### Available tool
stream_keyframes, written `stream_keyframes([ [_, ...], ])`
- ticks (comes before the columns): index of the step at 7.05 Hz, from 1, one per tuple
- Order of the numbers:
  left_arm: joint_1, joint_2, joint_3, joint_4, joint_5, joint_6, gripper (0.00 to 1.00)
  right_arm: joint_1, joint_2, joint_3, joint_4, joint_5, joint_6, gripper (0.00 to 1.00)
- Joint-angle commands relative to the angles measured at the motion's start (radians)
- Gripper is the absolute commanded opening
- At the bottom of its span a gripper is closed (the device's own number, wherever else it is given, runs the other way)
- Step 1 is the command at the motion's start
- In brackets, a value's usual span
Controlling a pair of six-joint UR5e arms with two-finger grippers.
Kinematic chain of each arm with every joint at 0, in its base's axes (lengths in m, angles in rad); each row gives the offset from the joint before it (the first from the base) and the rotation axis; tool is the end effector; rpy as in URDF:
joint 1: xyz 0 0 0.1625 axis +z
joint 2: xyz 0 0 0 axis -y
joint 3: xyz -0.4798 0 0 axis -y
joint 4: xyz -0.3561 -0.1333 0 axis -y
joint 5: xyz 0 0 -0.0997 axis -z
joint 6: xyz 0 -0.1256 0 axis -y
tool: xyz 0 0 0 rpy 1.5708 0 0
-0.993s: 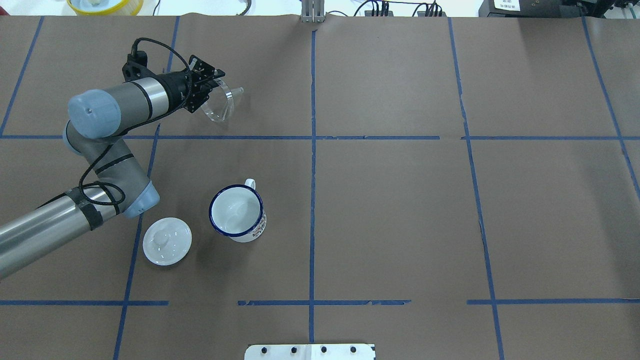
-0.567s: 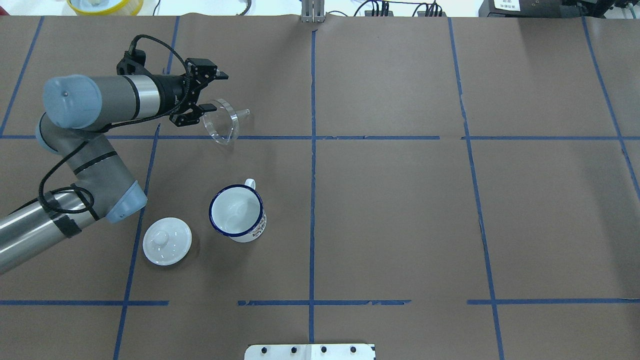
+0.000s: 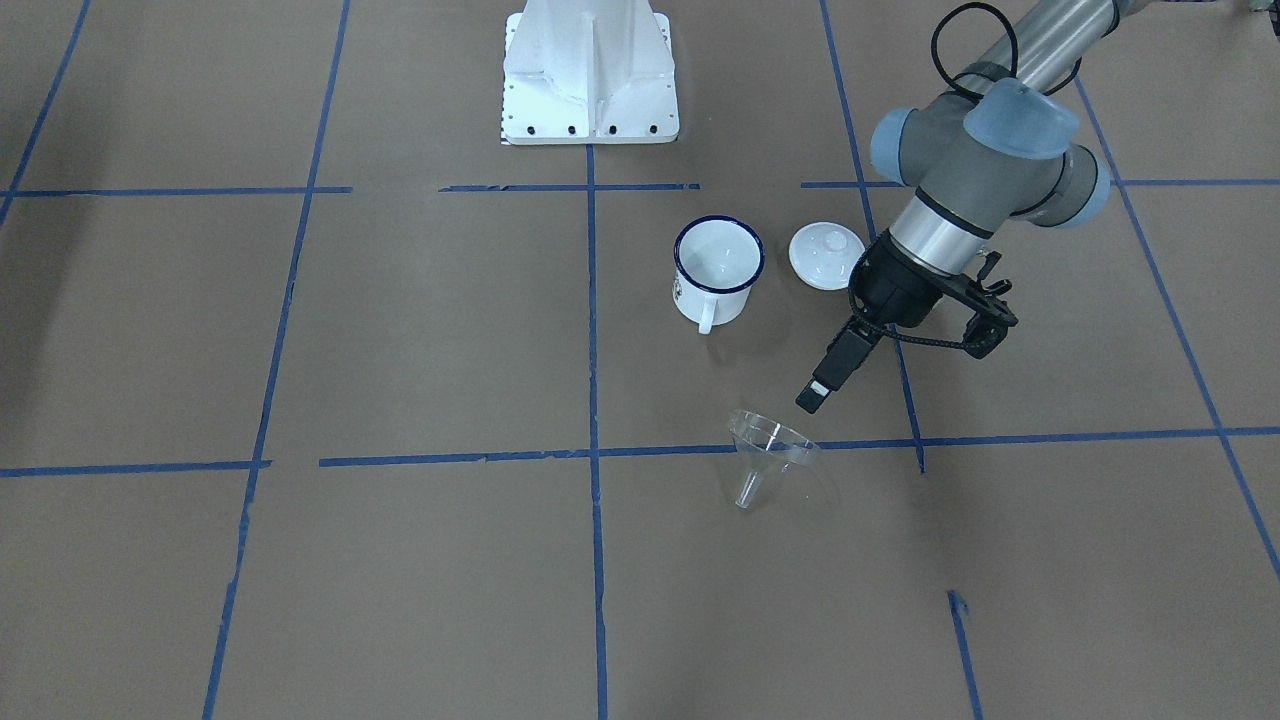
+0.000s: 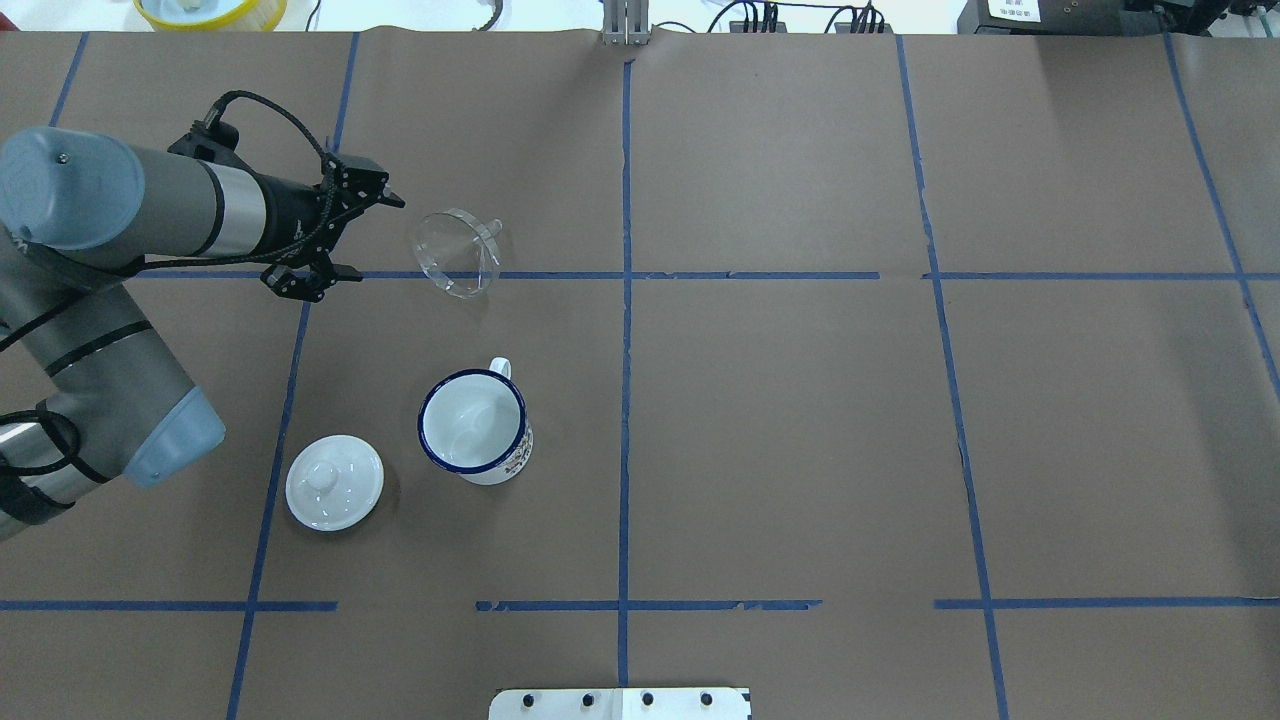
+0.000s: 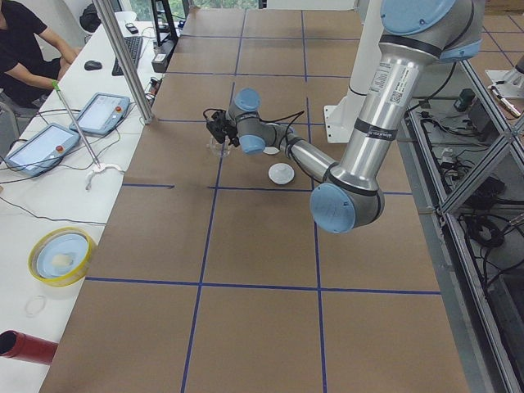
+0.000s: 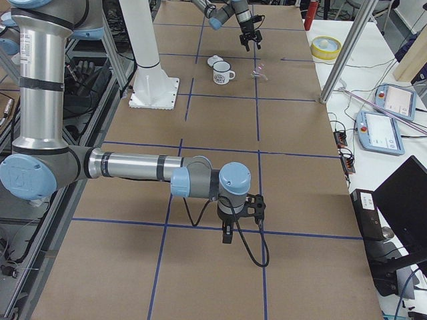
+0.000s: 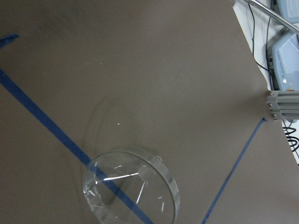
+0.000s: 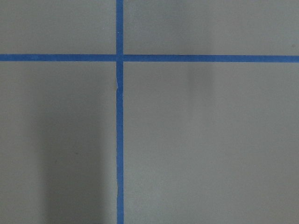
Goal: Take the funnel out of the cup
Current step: 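Move the left gripper to the white lid and grasp it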
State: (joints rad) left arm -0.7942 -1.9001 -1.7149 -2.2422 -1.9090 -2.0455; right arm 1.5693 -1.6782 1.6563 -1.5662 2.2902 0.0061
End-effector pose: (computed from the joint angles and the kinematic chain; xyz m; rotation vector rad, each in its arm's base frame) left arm 0.3700 -0.5073 0.4123 -0.1209 1.2143 -0.9229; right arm 0.0499 -0.4027 0.7435 -0.0193 -0.7193 0.0106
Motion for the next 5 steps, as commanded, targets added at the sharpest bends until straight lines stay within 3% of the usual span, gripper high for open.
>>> stream_keyframes([
  [1,0.012,0.029,-0.098,0.274,-0.028,0.106,0.98,0.0,0.0,0.0,0.0,0.0,0.0,1.0],
  [2,0.054,0.048,-0.154,0.393,-0.03,0.137,0.98,0.0,0.0,0.0,0.0,0.0,0.0,1.0],
  [4,0.204,0.232,-0.283,0.406,-0.013,0.108,0.98,0.0,0.0,0.0,0.0,0.0,0.0,1.0],
  [5,0.278,0.257,-0.285,0.404,0.02,0.031,0.97,0.0,0.0,0.0,0.0,0.0,0.0,1.0],
])
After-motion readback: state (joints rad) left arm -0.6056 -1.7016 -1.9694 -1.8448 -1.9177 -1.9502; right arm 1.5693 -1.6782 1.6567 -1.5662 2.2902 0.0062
